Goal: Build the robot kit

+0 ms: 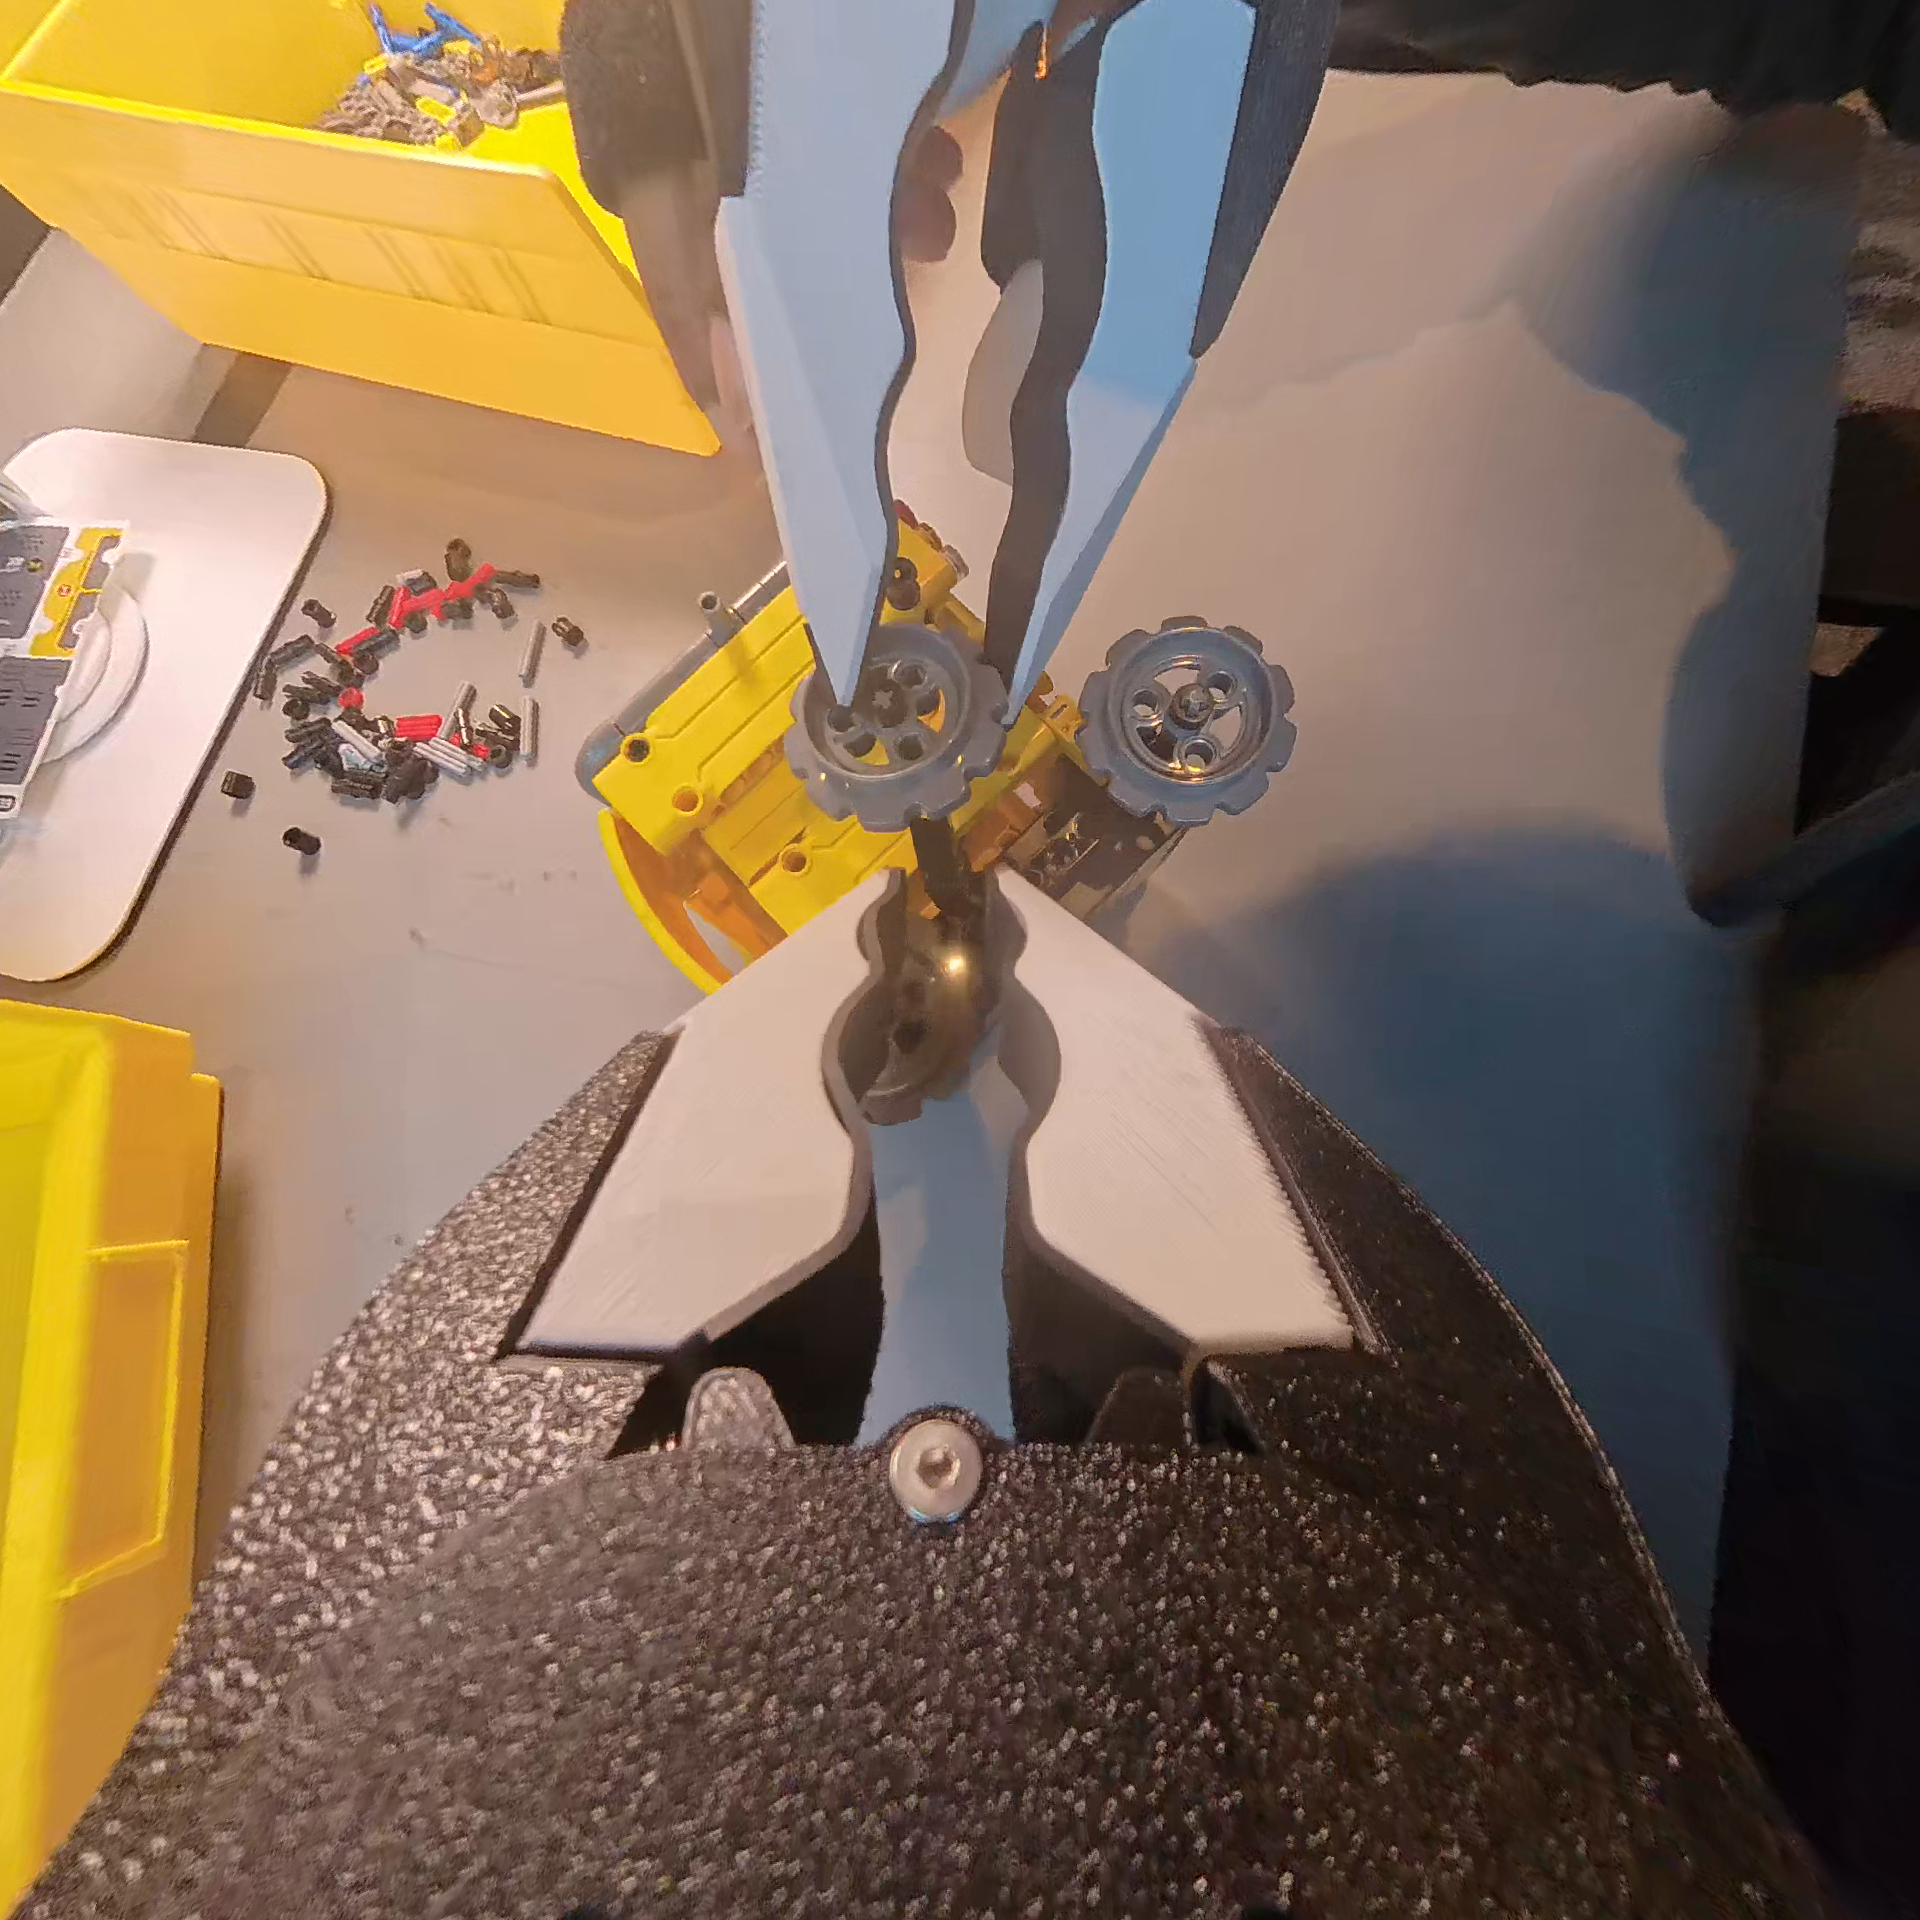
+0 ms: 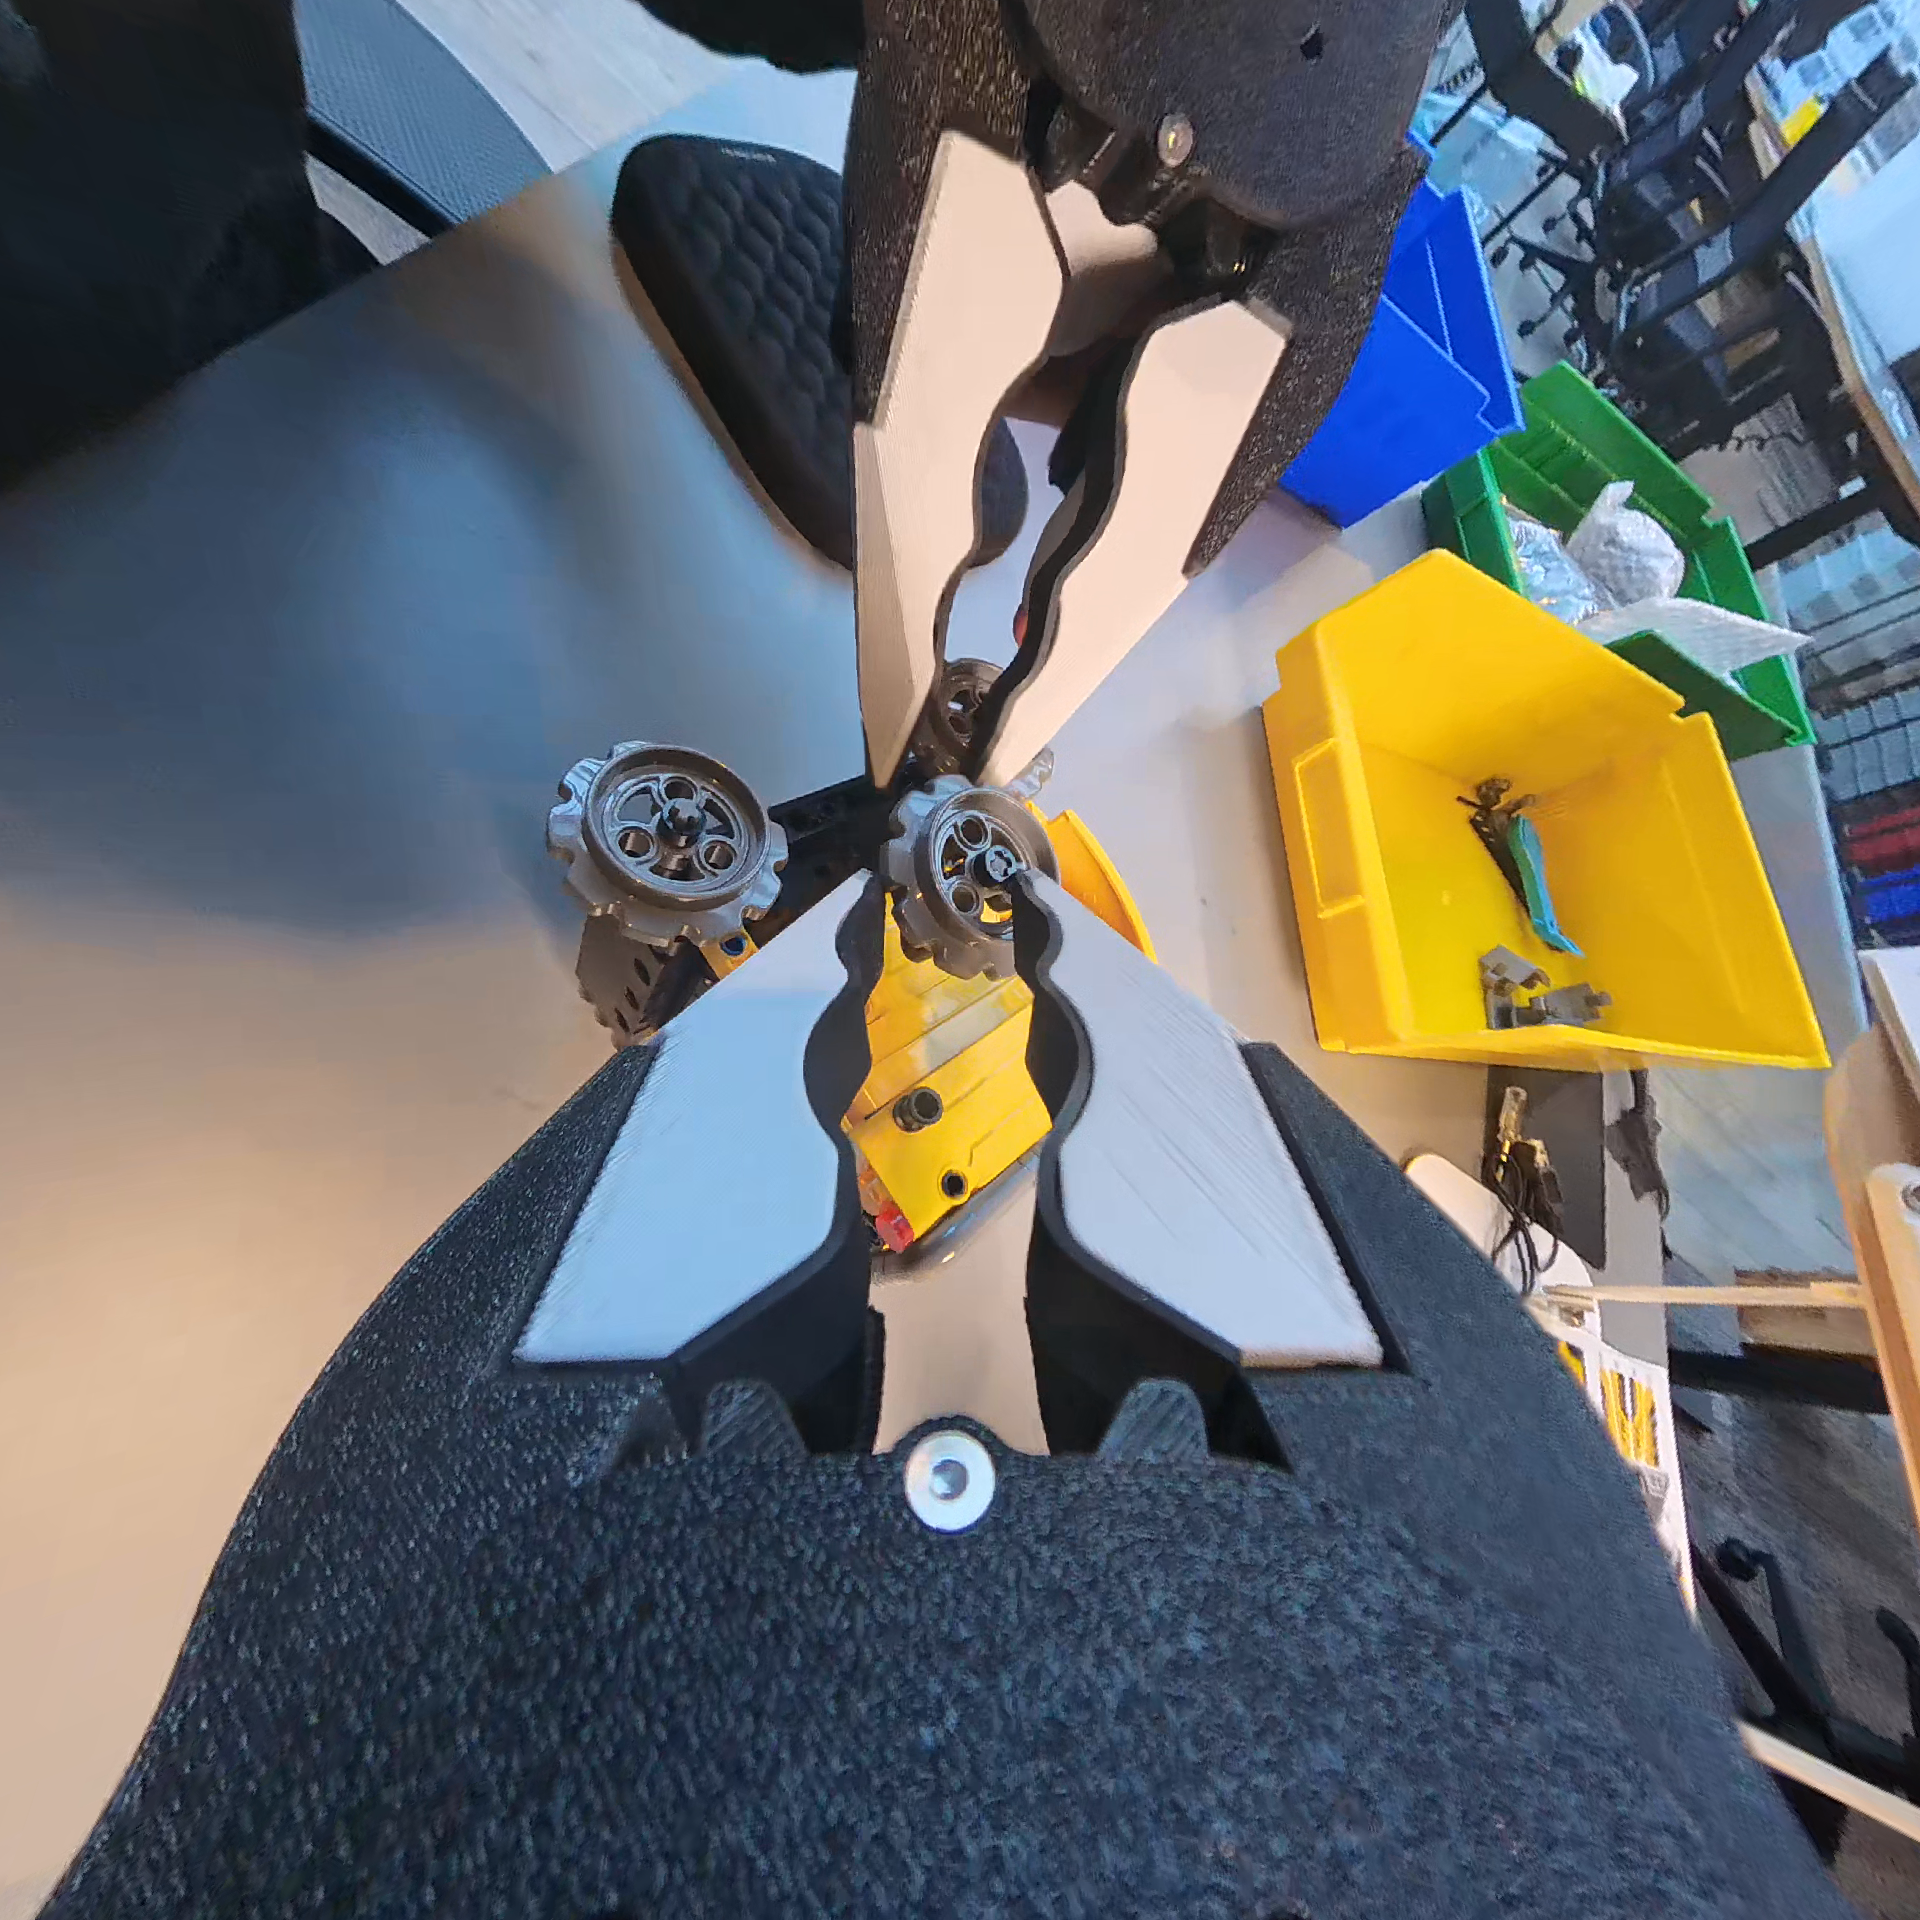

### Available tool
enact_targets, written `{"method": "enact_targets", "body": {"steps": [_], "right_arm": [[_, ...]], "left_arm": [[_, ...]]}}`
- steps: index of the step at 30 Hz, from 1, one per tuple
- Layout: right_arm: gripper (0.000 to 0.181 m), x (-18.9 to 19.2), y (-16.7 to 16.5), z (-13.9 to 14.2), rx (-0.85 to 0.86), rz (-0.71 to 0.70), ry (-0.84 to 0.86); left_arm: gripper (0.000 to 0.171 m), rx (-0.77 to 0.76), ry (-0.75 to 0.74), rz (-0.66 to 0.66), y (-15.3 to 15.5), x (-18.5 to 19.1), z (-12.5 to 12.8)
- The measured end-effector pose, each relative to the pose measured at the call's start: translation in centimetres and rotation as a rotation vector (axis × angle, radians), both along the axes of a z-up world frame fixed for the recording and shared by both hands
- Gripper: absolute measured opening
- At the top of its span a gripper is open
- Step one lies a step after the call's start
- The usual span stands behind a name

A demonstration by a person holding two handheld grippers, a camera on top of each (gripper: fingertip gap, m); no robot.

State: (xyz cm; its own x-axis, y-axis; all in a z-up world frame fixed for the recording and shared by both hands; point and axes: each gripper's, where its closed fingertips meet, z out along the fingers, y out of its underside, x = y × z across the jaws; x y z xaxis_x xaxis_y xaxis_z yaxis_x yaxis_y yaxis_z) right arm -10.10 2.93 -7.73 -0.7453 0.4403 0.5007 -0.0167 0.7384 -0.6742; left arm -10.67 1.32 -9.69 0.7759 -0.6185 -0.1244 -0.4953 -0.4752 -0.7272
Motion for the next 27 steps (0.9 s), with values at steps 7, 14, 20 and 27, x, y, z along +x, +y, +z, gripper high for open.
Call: {"method": "enact_targets", "body": {"steps": [7,14,20,27], "right_arm": [[0.024,-0.1,0.0,0.1,-0.032,0.026,0.026],[0.024,-0.4,0.0,-0.4,0.009,0.064,0.023],[0.024,-0.8,-0.5,-0.3,0.048,0.081,0.041],[0.024,-1.0,-0.6,-0.5,0.076,0.076,0.056]], "left_arm": [[0.006,-0.039,0.093,0.072,0.2,0.1,-0.5],[0.007,-0.061,0.163,0.203,0.1,0.3,-1.0],[0.008,-0.074,0.192,0.274,-0.1,0.0,-1.2],[0.009,-0.086,0.179,0.284,-0.4,0.1,-0.9]]}}
